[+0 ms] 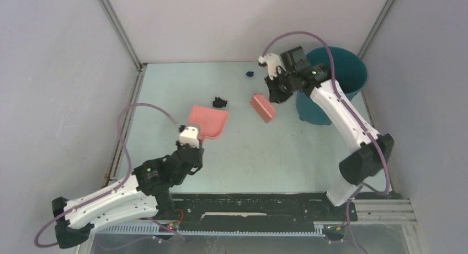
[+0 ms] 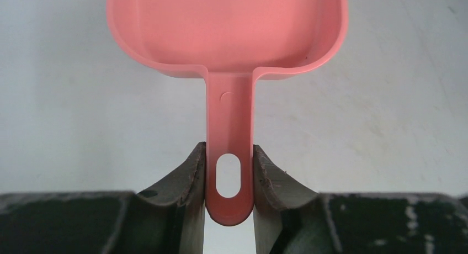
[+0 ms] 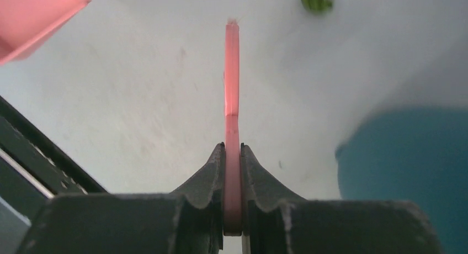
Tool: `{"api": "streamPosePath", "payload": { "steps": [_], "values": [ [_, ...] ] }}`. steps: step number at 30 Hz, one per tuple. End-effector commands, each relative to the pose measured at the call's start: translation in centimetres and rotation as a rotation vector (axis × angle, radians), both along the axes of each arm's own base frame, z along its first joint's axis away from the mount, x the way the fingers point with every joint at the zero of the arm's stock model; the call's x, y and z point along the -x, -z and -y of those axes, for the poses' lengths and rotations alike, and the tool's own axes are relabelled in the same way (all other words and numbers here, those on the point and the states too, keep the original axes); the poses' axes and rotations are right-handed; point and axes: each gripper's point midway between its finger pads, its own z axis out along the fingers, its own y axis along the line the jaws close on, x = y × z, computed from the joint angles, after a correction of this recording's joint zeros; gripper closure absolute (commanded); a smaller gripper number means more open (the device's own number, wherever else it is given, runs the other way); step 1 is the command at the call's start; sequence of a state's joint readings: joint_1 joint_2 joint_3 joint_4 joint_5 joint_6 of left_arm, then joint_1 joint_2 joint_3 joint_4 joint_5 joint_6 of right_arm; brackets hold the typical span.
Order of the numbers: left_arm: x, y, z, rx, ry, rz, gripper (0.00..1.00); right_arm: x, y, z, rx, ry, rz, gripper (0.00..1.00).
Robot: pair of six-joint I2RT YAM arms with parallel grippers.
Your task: Sweep away the paper scraps from the table
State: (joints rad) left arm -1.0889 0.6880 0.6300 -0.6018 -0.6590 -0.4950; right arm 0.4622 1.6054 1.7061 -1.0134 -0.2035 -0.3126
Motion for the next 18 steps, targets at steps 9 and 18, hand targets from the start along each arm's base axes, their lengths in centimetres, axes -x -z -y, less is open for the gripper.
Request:
{"api": "streamPosePath", "payload": {
  "steps": [9, 18],
  "values": [
    [-2.3, -2.2, -9.6, -0.013, -0.408, 0.104, 1.0, -8.2, -0.8, -20.1, -0.492, -0.125, -0.145, 1.0],
    [-3.3, -1.2, -9.9, -0.018, -0.444, 0.073, 1.0, -16.4, 2.8, -21.3, -0.884, 0.327, -0.441, 1.0]
  ]
}}
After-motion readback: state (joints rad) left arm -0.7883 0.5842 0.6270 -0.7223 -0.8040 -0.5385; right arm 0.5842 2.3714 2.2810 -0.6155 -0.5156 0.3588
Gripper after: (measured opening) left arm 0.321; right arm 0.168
